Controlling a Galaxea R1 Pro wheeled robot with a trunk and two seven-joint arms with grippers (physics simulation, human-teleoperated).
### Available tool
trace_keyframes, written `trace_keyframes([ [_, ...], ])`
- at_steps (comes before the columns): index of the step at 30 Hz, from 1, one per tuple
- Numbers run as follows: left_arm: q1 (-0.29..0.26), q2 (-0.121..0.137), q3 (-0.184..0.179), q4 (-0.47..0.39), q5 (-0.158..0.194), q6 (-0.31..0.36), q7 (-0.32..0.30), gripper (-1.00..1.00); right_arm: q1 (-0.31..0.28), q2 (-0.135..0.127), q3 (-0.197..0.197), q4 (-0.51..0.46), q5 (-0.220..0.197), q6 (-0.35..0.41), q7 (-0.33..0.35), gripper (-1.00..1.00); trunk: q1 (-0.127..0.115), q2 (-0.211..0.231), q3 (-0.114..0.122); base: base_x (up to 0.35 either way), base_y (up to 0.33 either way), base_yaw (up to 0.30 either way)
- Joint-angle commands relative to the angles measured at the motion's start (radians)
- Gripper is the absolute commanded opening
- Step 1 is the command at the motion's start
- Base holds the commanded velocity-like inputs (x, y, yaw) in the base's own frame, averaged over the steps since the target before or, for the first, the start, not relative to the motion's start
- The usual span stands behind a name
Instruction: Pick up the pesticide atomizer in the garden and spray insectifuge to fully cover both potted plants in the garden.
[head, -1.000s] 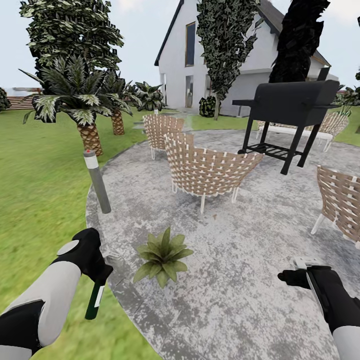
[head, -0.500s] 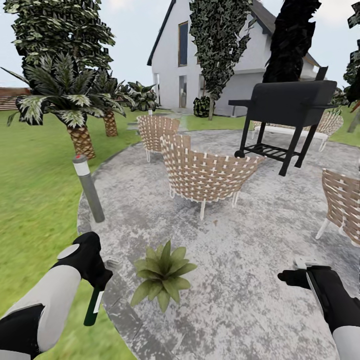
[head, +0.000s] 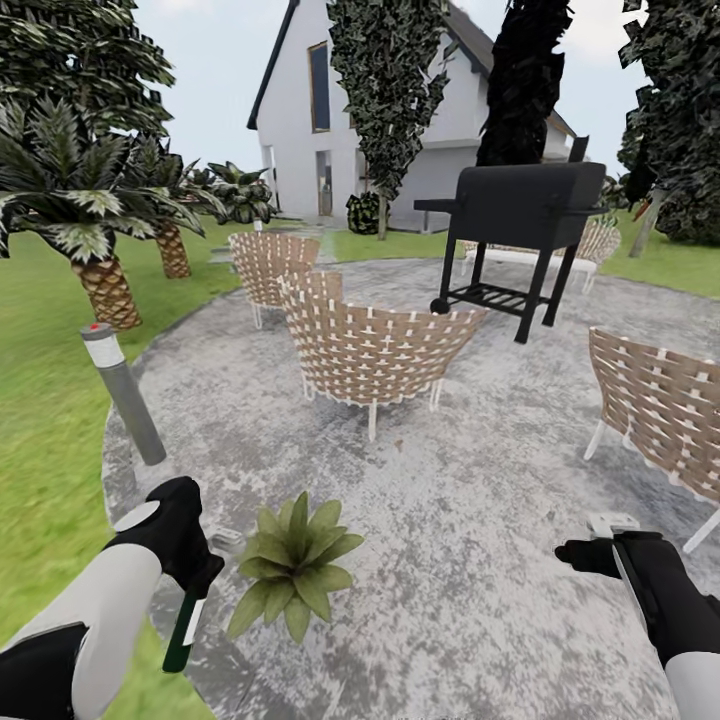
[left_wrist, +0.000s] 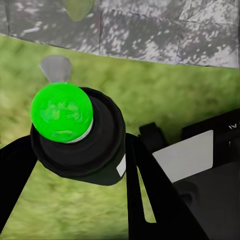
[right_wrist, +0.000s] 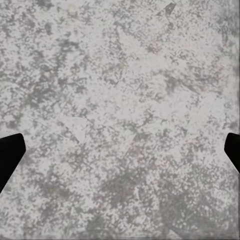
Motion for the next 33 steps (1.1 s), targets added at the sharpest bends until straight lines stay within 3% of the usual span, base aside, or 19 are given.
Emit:
trace_keyframes([
  [1,0.002,-0.001,0.004,-0.002,-0.010,0.008,-0.010,-1.00,-0.001,0.000,-0.001,-0.001,0.011,0.003,0.009,1.00,0.000,0.000,-0.001,0.000,0.000,-0.234],
  [16,0.030,0.001,0.005,-0.001,-0.010,0.007,-0.010,-1.00,-0.001,0.000,-0.001,0.000,0.012,0.002,0.009,1.00,0.000,0.000,-0.001,0.123,0.098,-0.055],
  [21,0.079,0.001,0.003,-0.002,-0.011,0.007,-0.010,-1.00,-0.001,0.001,-0.001,-0.001,0.012,0.002,0.009,1.00,0.000,0.000,-0.001,0.003,0.002,-0.193],
  [27,0.084,0.001,0.004,-0.003,-0.010,0.007,-0.010,-1.00,-0.001,0.001,-0.001,-0.001,0.012,0.002,0.009,1.00,0.000,0.000,-0.001,0.000,0.019,-0.021],
  [33,0.084,0.001,0.004,-0.005,-0.010,0.007,-0.010,-1.00,-0.001,0.001,-0.001,0.000,0.012,0.002,0.009,1.00,0.000,0.000,-0.001,0.000,0.266,-0.001],
])
